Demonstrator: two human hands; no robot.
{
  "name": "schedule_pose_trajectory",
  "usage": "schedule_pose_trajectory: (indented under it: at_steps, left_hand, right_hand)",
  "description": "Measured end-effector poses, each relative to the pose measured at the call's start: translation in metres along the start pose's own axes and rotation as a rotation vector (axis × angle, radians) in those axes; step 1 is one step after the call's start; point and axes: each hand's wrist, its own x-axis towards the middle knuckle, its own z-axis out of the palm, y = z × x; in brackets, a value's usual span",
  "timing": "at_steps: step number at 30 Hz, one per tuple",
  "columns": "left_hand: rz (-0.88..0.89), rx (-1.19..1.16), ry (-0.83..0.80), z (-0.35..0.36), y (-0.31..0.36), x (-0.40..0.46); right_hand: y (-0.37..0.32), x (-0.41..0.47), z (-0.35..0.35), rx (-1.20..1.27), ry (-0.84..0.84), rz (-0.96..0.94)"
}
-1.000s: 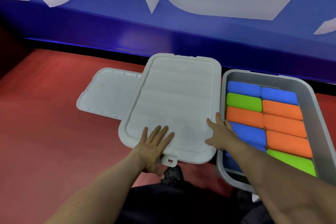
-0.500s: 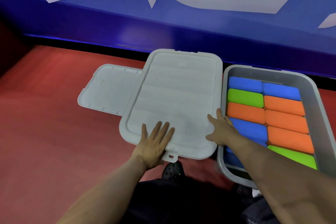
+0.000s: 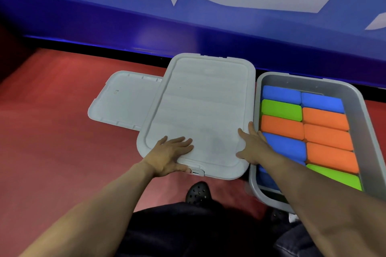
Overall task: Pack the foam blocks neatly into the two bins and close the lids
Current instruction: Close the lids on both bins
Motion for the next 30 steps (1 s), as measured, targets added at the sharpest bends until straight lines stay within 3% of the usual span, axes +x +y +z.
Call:
schedule_pose_trajectory:
  at_steps: [10, 14, 16, 19, 24, 30]
  left_hand:
    - [-0.059, -0.237, 0.043, -0.002, -0.002, 0.003]
    - [-0.1, -0.232, 0.214, -0.002, 0.001, 0.008]
    - [-0.172, -0.258, 0.308, -0.007, 0.002, 0.024]
    - [-0.276, -0.177, 0.31, -0.016, -0.002, 0.06]
    - [-0.416, -0.112, 0.336, -0.03, -0.02, 0.11]
    - [-0.495, 0.007, 0.465, -0.052, -0.059, 0.153]
  right_hand:
    - [0.0, -0.001, -0.003, 0.001, -0.001, -0.001]
    - [0.0, -0.006, -0.006, -0.028, 0.017, 0.0]
    - [-0.002, -0.005, -0.012, -0.061, 0.135, -0.005]
    - [-0.008, 0.013, -0.03, -0.08, 0.341, -0.056]
    - [-0.031, 0.078, -0.073, -0.071, 0.268, -0.139]
    - [-0.072, 0.17, -0.134, -0.067, 0.32, -0.222]
